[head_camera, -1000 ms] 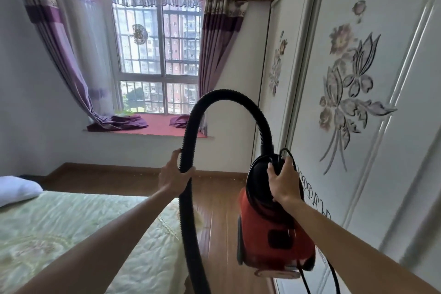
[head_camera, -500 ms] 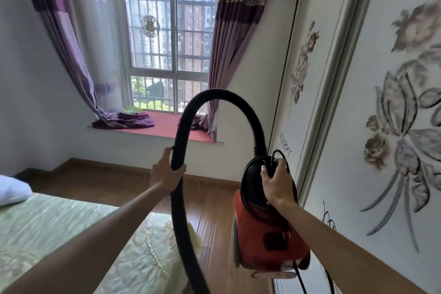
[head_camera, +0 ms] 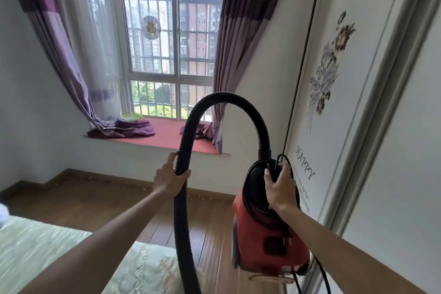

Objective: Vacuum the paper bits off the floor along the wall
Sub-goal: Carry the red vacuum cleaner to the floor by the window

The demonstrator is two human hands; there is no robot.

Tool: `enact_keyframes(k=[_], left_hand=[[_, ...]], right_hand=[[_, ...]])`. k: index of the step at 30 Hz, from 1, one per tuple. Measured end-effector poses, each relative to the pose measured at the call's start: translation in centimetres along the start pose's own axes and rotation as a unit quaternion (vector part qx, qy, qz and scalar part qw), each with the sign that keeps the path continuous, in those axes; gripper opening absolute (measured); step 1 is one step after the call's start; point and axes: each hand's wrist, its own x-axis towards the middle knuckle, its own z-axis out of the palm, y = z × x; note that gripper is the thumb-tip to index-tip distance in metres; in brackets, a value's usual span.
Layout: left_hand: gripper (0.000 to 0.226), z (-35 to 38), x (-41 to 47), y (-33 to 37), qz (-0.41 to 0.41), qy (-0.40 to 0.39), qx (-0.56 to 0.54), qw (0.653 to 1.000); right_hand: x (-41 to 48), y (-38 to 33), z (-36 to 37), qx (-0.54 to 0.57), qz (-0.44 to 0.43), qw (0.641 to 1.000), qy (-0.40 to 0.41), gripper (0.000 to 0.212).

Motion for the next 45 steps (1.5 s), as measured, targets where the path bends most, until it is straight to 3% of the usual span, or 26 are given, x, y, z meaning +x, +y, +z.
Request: enact_keyframes(k=[12, 32, 45], left_hand=[[0.057, 8.4, 20.7, -2.1, 0.001, -0.008, 0.007, 1.0], [0.059, 20.9, 41.5, -3.6, -0.092, 0.055, 0.018, 0.994], [0.058, 21.0, 50.0, -6.6, -0.157, 0.103, 0.026, 0.982]], right_hand=[[17.3, 2.2, 9.4, -0.001, 0.007, 1.0, -0.003, 0.029], [43.9, 7.7, 21.4, 0.003, -0.05, 0.993, -0.104, 0.031], [55.2, 7.4, 32.1, 0.013, -0.124, 0.978, -0.168, 0.028]])
